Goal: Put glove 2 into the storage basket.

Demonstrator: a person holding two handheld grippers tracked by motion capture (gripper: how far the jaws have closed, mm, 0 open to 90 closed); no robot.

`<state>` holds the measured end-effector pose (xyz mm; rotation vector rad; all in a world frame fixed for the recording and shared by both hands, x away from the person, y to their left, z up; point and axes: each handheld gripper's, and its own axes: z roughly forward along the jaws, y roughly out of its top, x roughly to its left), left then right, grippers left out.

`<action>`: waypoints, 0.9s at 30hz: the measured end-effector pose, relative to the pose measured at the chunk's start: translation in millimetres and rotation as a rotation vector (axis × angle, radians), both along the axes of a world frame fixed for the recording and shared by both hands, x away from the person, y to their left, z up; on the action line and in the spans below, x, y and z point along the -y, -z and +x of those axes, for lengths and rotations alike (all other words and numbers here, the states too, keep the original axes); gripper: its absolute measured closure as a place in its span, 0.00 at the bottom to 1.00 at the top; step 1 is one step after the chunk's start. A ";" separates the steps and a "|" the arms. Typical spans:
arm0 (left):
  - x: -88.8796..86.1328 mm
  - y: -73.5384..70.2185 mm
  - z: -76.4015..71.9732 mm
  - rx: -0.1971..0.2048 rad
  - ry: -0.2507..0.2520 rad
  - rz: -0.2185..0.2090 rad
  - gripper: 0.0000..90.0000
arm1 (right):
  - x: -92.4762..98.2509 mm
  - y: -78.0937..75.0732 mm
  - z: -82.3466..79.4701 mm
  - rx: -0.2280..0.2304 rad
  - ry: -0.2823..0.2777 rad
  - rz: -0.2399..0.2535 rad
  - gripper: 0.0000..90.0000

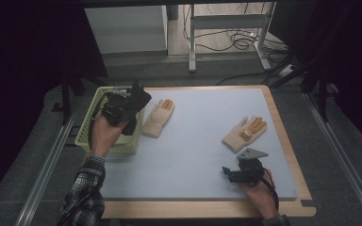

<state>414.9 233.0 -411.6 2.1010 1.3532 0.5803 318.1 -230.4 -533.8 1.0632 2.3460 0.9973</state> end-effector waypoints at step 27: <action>-82.9 60.7 56.7 -0.253 -0.240 0.054 0.70 | -0.1 0.1 0.1 0.000 0.001 0.001 0.22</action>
